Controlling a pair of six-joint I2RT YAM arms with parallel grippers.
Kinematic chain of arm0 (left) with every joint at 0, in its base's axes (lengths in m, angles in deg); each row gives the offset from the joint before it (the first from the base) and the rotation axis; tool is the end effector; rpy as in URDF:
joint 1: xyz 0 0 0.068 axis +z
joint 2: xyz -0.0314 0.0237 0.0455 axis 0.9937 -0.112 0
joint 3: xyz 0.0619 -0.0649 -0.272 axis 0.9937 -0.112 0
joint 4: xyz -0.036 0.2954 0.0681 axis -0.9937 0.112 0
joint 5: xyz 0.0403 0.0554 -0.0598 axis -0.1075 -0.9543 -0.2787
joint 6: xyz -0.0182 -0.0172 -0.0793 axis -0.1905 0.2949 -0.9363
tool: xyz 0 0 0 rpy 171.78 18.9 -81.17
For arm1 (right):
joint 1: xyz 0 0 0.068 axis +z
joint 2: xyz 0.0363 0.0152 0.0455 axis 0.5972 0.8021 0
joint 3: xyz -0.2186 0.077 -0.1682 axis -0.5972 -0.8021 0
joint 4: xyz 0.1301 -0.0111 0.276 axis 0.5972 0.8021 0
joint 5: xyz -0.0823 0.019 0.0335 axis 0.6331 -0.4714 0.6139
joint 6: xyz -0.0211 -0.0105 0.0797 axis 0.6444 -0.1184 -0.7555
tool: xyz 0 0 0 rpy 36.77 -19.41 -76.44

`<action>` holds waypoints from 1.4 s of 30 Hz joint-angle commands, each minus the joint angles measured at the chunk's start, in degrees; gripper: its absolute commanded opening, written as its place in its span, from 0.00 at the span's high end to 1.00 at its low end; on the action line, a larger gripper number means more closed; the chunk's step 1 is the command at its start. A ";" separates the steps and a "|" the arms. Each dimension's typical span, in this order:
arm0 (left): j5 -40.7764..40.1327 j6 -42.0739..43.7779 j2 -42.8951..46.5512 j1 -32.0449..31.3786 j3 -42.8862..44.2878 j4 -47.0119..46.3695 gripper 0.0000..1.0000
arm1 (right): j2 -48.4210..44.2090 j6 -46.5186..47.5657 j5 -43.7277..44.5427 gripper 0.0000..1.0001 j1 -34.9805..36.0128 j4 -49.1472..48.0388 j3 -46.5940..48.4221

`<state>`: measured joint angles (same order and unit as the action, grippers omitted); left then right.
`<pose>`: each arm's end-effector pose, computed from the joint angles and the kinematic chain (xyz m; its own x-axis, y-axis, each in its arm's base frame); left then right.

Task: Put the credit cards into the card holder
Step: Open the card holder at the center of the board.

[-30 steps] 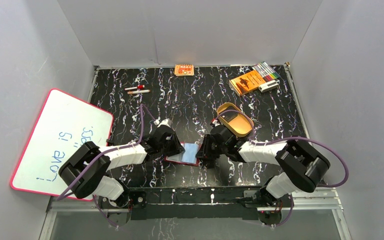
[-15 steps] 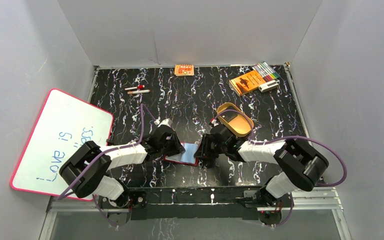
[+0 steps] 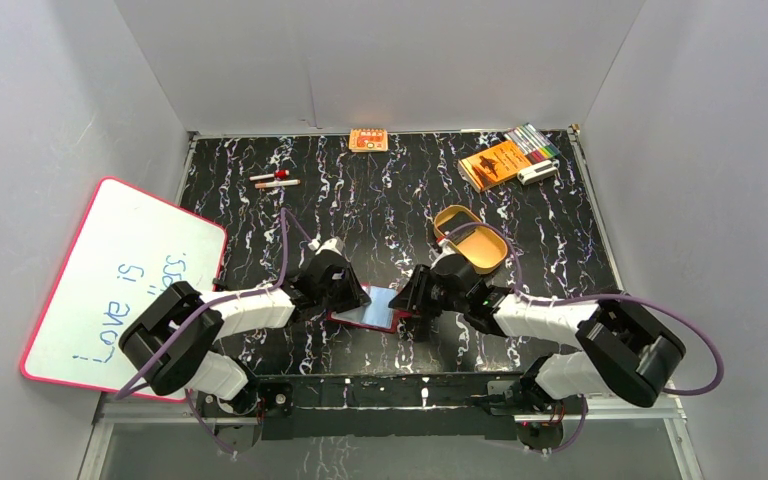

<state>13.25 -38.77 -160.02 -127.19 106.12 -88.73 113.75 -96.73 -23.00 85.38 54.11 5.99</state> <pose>0.2320 -0.2216 0.1028 -0.8287 -0.3216 -0.4580 0.0456 0.7769 -0.6280 0.1956 0.2345 0.1122 -0.8780 0.2730 -0.3930 -0.1195 0.6702 0.7325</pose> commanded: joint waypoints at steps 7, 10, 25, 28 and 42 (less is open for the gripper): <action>1.26 -0.67 -2.75 -0.38 -2.18 3.62 0.83 | 2.13 -4.28 -1.13 0.54 -0.10 -6.83 0.68; 1.18 -0.70 -2.60 -0.33 -2.25 3.81 0.83 | 3.34 -5.09 -0.89 0.54 -0.10 -6.54 0.48; 1.09 -0.98 -2.64 -0.38 -2.64 3.41 0.83 | 8.26 -5.81 -1.78 0.55 -0.12 -7.43 0.16; 1.47 -0.94 -2.92 -0.37 -2.60 3.15 0.84 | 10.06 -5.73 -3.47 0.59 -0.10 -9.09 0.87; 0.82 0.25 3.63 -0.34 -1.35 7.39 0.72 | 5.30 5.86 -1.70 1.00 -0.56 3.19 7.57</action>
<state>14.71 -40.32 -159.89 -127.19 105.38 -90.21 122.87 -98.17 -26.65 85.36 49.70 8.73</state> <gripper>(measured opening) 0.221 0.048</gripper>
